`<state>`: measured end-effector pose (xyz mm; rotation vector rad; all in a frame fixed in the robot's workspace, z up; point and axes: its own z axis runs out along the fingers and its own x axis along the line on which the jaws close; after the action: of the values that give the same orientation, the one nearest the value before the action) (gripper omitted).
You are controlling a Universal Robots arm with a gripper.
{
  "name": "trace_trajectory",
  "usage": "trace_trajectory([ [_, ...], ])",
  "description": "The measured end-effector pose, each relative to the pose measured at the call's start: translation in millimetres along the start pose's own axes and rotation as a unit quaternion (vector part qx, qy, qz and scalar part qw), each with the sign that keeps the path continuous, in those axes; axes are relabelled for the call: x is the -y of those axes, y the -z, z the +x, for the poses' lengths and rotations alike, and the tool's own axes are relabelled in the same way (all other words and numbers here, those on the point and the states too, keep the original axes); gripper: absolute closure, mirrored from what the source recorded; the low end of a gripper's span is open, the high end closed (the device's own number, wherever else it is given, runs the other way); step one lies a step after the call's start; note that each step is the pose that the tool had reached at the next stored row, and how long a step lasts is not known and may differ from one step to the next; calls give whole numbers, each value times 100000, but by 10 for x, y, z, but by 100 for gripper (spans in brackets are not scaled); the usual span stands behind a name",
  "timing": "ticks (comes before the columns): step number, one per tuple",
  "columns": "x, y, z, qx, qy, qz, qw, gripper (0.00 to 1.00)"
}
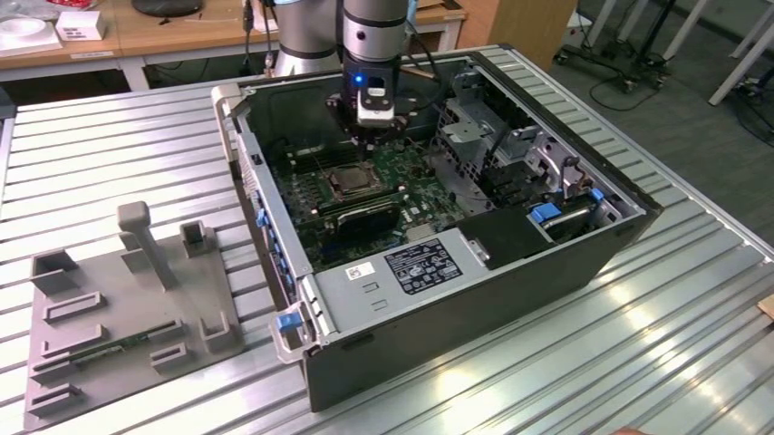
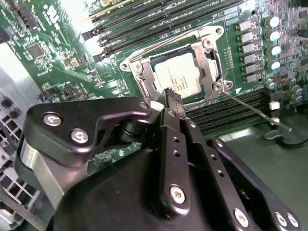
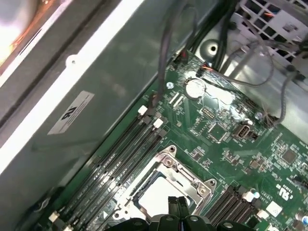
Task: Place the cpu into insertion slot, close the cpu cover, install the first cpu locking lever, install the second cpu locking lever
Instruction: 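Close the cpu cover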
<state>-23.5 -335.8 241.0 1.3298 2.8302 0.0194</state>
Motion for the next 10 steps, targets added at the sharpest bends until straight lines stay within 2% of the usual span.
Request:
trace_trajectory([
  [5,0,-2,0,-60,3469,-28,99940,90],
  [10,1,-5,0,-122,7010,-53,99754,90],
])
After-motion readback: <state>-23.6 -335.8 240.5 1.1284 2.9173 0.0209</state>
